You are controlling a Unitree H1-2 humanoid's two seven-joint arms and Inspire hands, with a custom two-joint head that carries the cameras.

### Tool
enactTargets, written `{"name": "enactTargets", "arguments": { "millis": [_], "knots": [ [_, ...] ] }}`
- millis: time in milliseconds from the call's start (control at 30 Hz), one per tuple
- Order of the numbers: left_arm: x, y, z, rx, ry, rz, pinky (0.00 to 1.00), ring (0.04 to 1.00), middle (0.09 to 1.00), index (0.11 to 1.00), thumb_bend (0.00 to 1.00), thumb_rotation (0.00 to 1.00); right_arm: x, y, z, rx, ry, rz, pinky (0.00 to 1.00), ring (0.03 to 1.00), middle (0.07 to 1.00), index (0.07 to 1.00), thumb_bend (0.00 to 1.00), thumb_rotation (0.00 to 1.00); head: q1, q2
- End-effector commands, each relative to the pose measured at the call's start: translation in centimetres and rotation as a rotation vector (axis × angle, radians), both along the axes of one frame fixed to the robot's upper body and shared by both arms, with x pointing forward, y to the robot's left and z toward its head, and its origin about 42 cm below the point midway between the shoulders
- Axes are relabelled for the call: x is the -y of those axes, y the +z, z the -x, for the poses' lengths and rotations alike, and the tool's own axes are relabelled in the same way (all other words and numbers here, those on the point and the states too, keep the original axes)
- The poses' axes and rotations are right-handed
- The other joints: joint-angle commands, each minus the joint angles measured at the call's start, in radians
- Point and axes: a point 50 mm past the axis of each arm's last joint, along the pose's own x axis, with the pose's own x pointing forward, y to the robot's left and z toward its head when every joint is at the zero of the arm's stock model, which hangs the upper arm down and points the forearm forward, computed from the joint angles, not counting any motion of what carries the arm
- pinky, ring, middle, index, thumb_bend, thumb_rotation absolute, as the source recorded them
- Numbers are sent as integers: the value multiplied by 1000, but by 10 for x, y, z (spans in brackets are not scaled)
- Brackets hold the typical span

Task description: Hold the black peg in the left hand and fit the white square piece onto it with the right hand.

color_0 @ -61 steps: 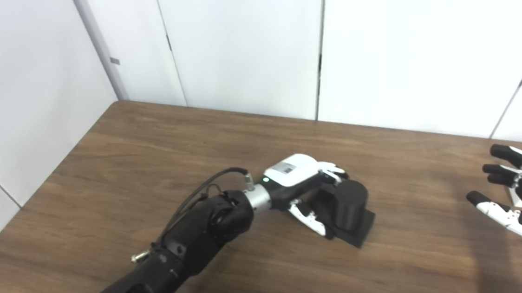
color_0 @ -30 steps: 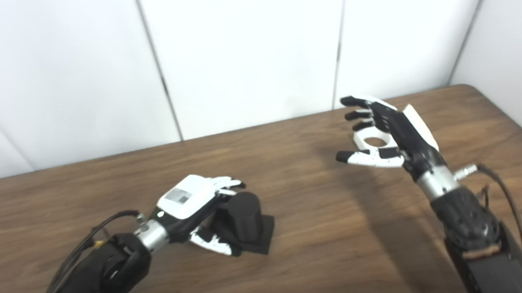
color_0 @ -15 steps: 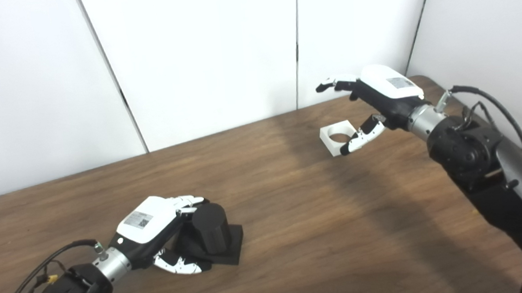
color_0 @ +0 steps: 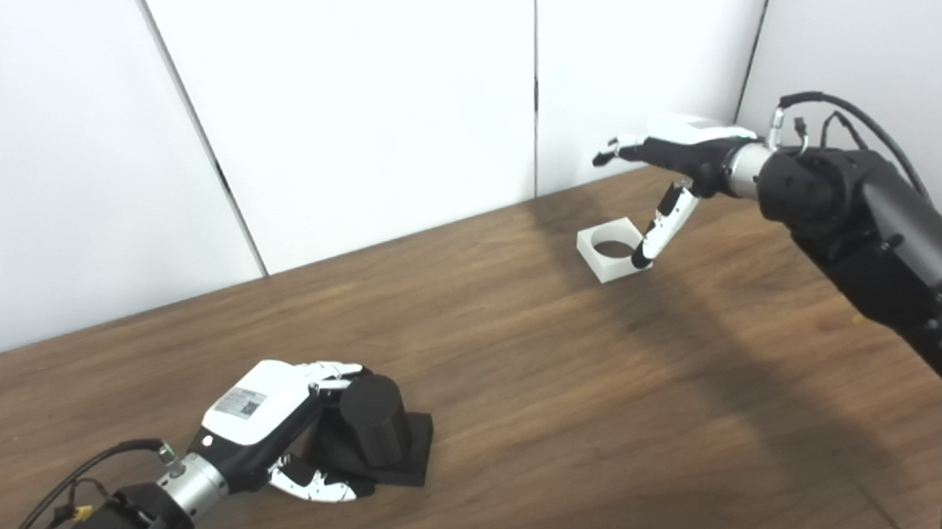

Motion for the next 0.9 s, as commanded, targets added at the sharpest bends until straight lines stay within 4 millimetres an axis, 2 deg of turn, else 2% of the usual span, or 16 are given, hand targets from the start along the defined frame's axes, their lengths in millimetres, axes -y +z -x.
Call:
{"name": "enactTargets", "arguments": {
  "millis": [0, 233, 467, 867],
  "knots": [
    [-31, -27, 14, -81, 17, -173, 747, 844, 855, 600, 1000, 37, -1, 30, -11, 88, 18, 30, 996, 983, 971, 898, 911, 199, -1, 1],
    [-31, -27, 16, -72, 11, -166, 734, 833, 847, 592, 1000, 35, -9, 15, -25, 33, 16, 73, 1000, 984, 977, 908, 915, 177, 1, 3],
    [-31, -26, 16, -80, 16, -164, 736, 837, 850, 595, 1000, 20, -21, -9, -36, -31, 14, 96, 1000, 987, 981, 908, 883, 140, 10, 8],
    [-33, -25, 16, -67, 22, -169, 741, 835, 854, 602, 1000, 39, -18, -37, -52, -48, -15, 98, 990, 961, 958, 905, 893, 114, 22, 13]
  ]
}}
